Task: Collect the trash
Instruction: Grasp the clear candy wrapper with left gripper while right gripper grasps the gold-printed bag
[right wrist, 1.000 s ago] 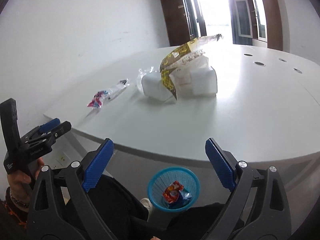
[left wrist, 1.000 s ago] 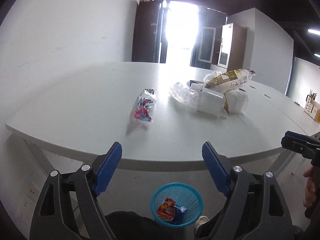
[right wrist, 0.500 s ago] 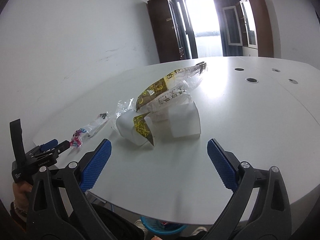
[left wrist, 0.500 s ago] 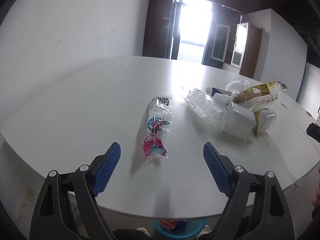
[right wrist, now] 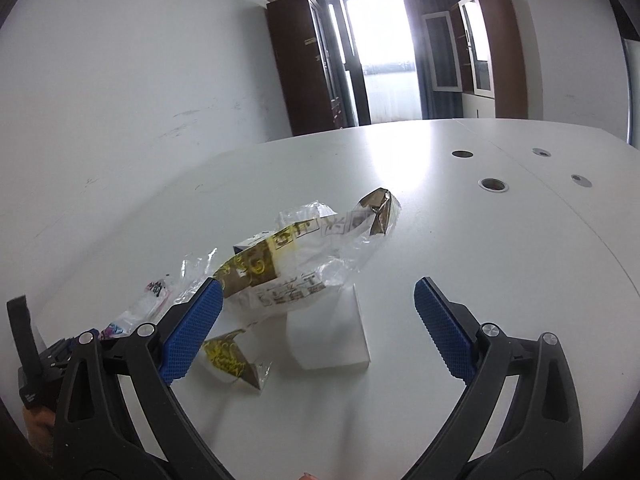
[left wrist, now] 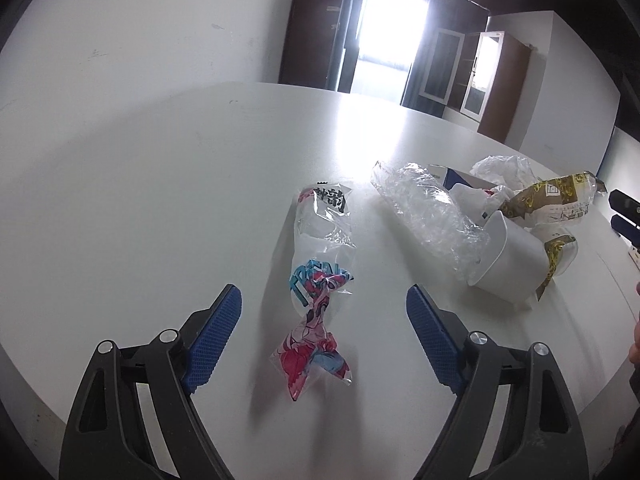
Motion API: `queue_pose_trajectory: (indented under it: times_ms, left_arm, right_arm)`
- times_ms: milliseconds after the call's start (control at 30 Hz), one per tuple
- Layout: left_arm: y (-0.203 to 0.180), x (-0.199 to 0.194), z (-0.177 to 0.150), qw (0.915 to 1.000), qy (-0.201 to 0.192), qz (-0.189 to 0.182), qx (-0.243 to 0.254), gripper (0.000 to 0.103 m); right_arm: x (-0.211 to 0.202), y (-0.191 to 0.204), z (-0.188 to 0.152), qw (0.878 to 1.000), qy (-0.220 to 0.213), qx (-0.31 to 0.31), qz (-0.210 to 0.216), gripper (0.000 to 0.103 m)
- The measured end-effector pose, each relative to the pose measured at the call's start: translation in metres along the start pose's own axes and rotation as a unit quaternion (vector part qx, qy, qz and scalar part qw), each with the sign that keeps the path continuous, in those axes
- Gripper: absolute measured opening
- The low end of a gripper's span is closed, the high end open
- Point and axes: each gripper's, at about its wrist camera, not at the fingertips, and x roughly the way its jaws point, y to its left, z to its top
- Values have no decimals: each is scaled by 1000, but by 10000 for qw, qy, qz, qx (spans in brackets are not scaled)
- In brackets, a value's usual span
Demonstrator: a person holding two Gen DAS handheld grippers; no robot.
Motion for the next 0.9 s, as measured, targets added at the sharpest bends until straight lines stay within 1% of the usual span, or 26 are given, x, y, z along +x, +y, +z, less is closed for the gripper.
queue_pose_trajectory:
  times_ms: [100, 133, 200, 233, 300, 333, 367, 400, 433, 467, 500, 533, 567, 600, 667, 767, 900]
  left_arm:
    - [3, 0, -2, 10000, 1, 11, 65, 82]
    - [4, -1, -4, 10000, 22, -7, 58, 82]
    - [4, -2, -6, 9999, 42, -113, 66, 82]
    - [5, -2, -7, 9998, 33, -157, 71, 82]
    - [6, -1, -6, 9998, 24, -188, 75, 76]
    - [7, -1, -6, 9997, 35, -214, 73, 68]
    - [8, -1, -7, 9997, 50, -245, 66, 63]
    - [8, -1, -7, 9996, 60, -262, 63, 61]
    - [8, -1, -6, 9996, 69, -274, 70, 52]
    - [8, -1, -6, 9995, 74, -291, 79, 37]
    - [9, -2, -6, 9995, 63, -311, 67, 31]
    - [10, -3, -6, 9994, 49, -326, 56, 22]
    - [10, -5, -6, 9994, 26, -338, 48, 17]
    - [11, -8, -5, 9994, -24, -344, 28, 17]
    - [12, -15, -3, 9992, -152, -355, -37, 13]
    - [11, -29, 1, 9987, -336, -381, -67, 10]
    - [5, -45, 5, 9978, -517, -423, -44, 10]
  right_arm:
    - [16, -5, 9, 9998, 100, 155, 29, 90]
    - [21, -7, 12, 9997, 123, 191, 64, 89]
    - [28, -6, 15, 9998, 92, 139, -58, 87]
    - [31, -7, 16, 9998, 107, 144, -54, 82]
    - [37, -8, 15, 9993, 241, 254, 100, 75]
    - [39, -8, 16, 9991, 282, 282, 137, 67]
    - [40, -8, 16, 9990, 304, 286, 145, 59]
    - [41, -6, 16, 9990, 318, 269, 134, 55]
    - [40, -5, 16, 9990, 330, 250, 144, 44]
    - [40, -3, 17, 9990, 327, 231, 180, 34]
    - [38, 0, 17, 9991, 313, 196, 220, 30]
    - [34, 3, 18, 9992, 280, 136, 251, 22]
    - [31, 7, 18, 9994, 224, 74, 271, 18]
    - [26, 12, 19, 9995, 151, 9, 291, 16]
    - [15, 18, 21, 9995, 2, -87, 315, 14]
    - [-2, 27, 24, 9992, -195, -225, 284, 14]
    - [-23, 31, 23, 9986, -344, -298, 264, 14]
